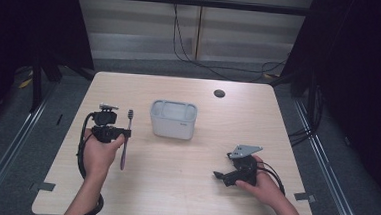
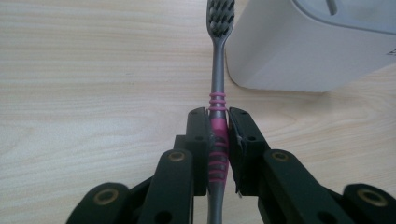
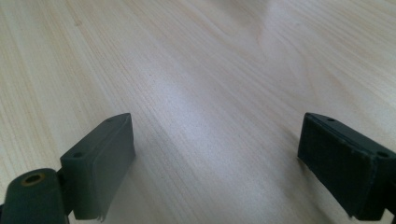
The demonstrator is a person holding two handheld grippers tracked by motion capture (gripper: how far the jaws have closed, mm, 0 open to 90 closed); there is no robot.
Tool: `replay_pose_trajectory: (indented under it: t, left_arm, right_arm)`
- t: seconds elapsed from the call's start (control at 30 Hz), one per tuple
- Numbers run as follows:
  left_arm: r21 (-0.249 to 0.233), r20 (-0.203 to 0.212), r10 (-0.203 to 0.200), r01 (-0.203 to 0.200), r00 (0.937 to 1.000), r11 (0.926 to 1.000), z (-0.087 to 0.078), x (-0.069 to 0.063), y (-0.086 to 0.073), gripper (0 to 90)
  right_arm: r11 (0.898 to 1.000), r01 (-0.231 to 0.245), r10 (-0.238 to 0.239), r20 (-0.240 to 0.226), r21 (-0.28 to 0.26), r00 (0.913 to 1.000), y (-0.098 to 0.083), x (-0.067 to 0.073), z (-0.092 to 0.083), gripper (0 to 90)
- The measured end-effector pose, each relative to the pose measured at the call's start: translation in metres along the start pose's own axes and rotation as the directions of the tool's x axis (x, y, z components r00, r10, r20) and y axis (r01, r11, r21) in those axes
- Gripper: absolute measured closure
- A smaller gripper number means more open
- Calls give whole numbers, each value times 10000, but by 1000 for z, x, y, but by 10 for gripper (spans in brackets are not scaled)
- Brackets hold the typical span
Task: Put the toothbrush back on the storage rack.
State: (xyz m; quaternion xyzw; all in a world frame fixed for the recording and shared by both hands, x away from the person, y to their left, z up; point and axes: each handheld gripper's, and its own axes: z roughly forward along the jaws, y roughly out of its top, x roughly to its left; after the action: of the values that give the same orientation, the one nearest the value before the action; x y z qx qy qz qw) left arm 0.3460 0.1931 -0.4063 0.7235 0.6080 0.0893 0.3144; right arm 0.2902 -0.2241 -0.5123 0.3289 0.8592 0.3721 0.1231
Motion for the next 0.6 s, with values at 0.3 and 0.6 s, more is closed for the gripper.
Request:
replay_pose_trajectory:
  t: [0.3,0.6]
  left_arm:
    - [-747,234,-34,51,9997,9972,-5,3,0,793]
    - [-1469,464,102,-33,9989,9892,-9,1,1,793]
  right_arm:
    - [10000,-4,4,1,-5,10000,0,0,0,103]
    - [10000,0,0,2,-3,10000,0,0,0,103]
